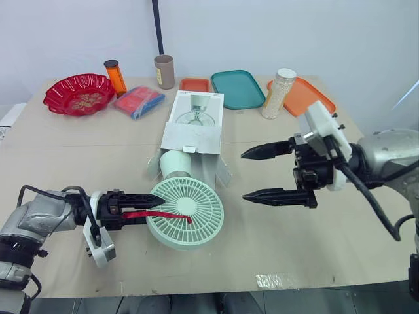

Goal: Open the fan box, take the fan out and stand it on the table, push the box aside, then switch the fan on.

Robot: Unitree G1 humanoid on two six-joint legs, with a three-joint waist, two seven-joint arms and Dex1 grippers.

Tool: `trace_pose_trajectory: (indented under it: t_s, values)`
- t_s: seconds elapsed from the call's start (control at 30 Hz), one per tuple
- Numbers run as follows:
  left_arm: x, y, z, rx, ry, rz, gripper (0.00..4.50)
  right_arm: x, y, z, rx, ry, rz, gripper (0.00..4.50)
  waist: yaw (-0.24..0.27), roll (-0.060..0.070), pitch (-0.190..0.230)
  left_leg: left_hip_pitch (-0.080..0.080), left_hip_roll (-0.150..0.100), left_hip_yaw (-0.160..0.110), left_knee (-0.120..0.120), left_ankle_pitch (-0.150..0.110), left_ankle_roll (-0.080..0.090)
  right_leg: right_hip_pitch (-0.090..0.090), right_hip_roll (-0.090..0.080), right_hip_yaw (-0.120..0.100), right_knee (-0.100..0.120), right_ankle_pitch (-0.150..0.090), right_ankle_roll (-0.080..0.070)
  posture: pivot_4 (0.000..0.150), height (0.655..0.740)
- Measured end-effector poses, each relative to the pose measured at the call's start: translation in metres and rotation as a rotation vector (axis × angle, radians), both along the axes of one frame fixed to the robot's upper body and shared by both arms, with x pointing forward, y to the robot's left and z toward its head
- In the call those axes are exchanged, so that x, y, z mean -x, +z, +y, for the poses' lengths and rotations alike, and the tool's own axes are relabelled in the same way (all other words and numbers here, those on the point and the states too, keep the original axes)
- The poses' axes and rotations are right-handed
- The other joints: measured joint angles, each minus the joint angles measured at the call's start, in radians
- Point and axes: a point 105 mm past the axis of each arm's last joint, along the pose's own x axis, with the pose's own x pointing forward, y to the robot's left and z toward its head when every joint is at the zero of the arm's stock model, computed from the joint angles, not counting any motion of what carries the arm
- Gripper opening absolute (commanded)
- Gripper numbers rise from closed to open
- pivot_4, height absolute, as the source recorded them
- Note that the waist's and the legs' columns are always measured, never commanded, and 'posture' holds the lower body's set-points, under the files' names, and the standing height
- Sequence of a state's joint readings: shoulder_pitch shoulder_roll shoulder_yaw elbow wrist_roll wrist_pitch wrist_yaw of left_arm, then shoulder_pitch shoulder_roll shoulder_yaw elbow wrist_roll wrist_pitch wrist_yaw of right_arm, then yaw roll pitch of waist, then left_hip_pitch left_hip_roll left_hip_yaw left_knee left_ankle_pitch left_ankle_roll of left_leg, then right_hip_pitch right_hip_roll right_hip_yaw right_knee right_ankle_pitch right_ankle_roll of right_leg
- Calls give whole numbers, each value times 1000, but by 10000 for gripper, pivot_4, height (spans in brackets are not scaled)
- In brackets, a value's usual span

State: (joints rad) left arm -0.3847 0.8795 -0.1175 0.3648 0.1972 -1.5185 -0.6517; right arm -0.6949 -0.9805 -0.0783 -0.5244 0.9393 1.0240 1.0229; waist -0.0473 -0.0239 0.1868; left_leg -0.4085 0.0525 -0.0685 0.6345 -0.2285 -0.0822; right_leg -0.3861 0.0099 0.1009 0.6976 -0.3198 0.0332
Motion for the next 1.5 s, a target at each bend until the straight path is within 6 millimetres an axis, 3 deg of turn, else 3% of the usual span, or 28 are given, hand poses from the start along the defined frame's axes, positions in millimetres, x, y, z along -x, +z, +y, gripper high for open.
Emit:
trace_pose_trajectory:
  t_s: [0.23,0.43,0.5,0.7,0.9,1.33,1.5]
  values:
    - [-1,-2,-2,-9,8,16,19824,0,0,0,-3,0,5,45000,0,0,0,0,0,0,0,0,0,0,0,0,0,0,0,1500,7400]
    - [1,12,-5,9,25,48,19824,-1,0,0,-3,-18,12,45000,0,0,0,0,0,0,0,0,0,0,0,0,1,0,0,1500,7400]
    - [20,17,-1,-1,19,142,19824,-4,7,-3,-22,-34,6,45000,-7,1,0,1,3,3,0,-2,3,-1,-1,-1,1,0,-1,1500,7400]
    - [47,25,-8,52,-5,292,19824,-10,23,-8,-62,-61,1,45000,-1,3,-1,2,3,5,0,-2,3,0,0,0,1,-1,-2,1500,7400]
    - [59,38,-13,122,47,388,19824,-12,26,-9,-77,-66,9,45000,-1,3,-1,2,4,6,0,-3,5,-1,1,0,1,-1,-2,1500,7400]
    - [56,64,20,317,411,515,19824,-14,22,-7,-139,-88,70,45000,-2,3,-1,3,6,10,0,-4,6,-2,2,3,1,-2,-3,1500,7400]
    - [47,72,55,540,656,612,19824,-13,22,0,-178,-59,89,45000,-5,3,-1,3,6,11,0,-4,6,-2,3,3,1,-2,-3,1500,7400]
